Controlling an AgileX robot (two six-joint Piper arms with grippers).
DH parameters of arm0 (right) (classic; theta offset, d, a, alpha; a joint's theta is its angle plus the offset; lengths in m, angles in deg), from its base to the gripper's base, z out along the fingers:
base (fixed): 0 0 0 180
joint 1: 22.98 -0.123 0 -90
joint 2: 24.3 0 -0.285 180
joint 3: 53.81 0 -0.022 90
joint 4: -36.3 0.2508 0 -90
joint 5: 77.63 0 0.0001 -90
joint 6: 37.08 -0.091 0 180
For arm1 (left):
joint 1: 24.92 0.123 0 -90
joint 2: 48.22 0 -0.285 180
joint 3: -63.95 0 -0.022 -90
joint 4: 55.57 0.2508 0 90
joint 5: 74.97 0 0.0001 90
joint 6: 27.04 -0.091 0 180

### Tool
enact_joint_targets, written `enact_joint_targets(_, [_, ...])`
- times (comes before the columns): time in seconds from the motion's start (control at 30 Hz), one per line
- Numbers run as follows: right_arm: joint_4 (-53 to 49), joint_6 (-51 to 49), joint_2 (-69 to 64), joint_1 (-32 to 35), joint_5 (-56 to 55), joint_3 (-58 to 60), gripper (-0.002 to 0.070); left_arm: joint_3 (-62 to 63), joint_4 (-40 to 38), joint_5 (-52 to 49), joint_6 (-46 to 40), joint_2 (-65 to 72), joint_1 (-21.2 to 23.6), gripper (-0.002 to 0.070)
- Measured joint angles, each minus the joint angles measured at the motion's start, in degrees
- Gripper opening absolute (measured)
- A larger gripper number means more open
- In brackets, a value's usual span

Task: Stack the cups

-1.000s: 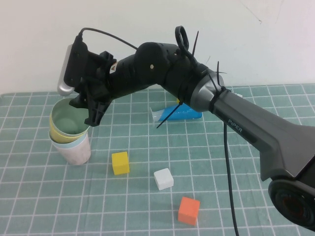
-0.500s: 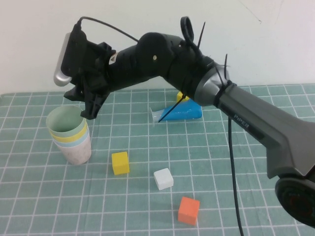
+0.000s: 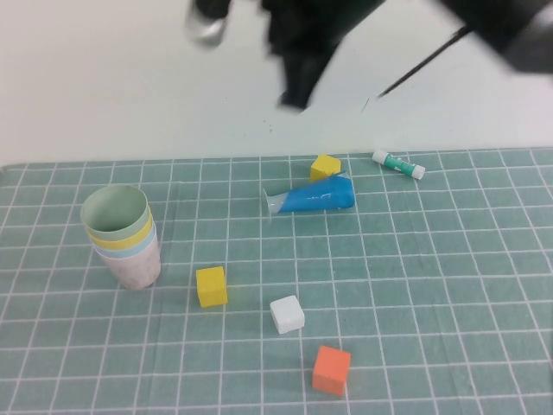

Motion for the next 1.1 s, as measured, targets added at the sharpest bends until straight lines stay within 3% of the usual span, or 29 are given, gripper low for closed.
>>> enact_joint_targets(0.2, [-13.04, -6.18, 15.81, 3.48, 3.99, 12.05, -0.0001, 0.0, -0.35, 0.0, 0.1, -0.73, 0.0, -0.0002])
enact_joint_targets(0.57, [-14.35, -14.42, 47.73, 9.97, 2.37, 47.74, -0.0001, 0.0, -6.06, -0.23, 1.43, -0.86, 0.0, -0.0002])
enact_joint_targets(0.8, [-7.41, -18.68, 64.75, 9.97, -15.5, 77.31, -0.0002, -3.12, -7.37, 2.4, 1.54, -0.86, 0.0, -0.0002])
enact_joint_targets(1.1, [8.58, -20.53, 78.36, 9.97, -35.11, 102.36, -0.0002, -5.95, -7.45, 4.57, 0.24, -0.86, 0.0, -0.0002])
